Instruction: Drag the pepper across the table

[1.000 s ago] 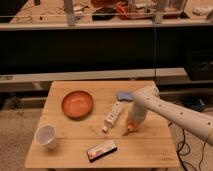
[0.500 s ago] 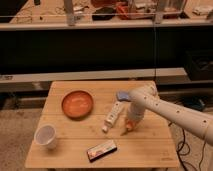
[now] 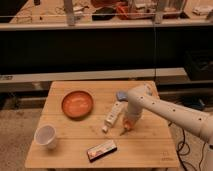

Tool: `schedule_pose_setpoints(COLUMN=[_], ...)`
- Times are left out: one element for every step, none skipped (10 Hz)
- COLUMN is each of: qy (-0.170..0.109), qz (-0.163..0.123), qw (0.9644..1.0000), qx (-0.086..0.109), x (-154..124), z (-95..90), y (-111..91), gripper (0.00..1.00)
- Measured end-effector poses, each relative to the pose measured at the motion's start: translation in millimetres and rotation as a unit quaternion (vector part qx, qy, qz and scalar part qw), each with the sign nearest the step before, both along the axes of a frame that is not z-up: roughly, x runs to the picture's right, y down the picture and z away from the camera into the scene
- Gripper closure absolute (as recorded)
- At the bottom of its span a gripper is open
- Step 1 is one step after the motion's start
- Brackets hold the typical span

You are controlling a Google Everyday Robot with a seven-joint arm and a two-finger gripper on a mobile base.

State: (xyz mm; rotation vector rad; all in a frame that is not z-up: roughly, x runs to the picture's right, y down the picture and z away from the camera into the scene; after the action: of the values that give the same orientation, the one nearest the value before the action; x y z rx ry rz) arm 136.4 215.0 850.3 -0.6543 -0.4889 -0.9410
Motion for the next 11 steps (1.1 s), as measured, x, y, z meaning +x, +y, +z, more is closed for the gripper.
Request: schedule_pose_setpoints(qy=[-0.002,-0.004,-0.007,-0.011,-0.014,-0.015,-0.016,-0.017,-0.018,-0.02,-0.021], qz=[-0.003,-0.008,-0.016,-0.02,-0.024,-0.026,-0.027,-0.034,-0.036,-0.038,-0.04], qw=[1.0,1.0,0.9998,0.9997,0.9996,0.9995,0.9995,0.9993,0.9992,0.999,0.999], qx=[0.001,0.002,0.001,0.003,0.004,0.005,0.005,0.006,0.007,0.008,0.008], x=[-3,-5,-11,-17,-22,-23,-23,-27,-29,-33,-35], z=[0.8,2.5,3.5,4.8,6.2,7.2,7.6,8.9,9.6,10.9,11.5], y=[0,-2,-2,-3,-5,-6,-5,-6,-6,-7,-7], gripper=[1.0,1.0,1.0,1.0,1.0,1.0,1.0,1.0,1.0,1.0,1.0])
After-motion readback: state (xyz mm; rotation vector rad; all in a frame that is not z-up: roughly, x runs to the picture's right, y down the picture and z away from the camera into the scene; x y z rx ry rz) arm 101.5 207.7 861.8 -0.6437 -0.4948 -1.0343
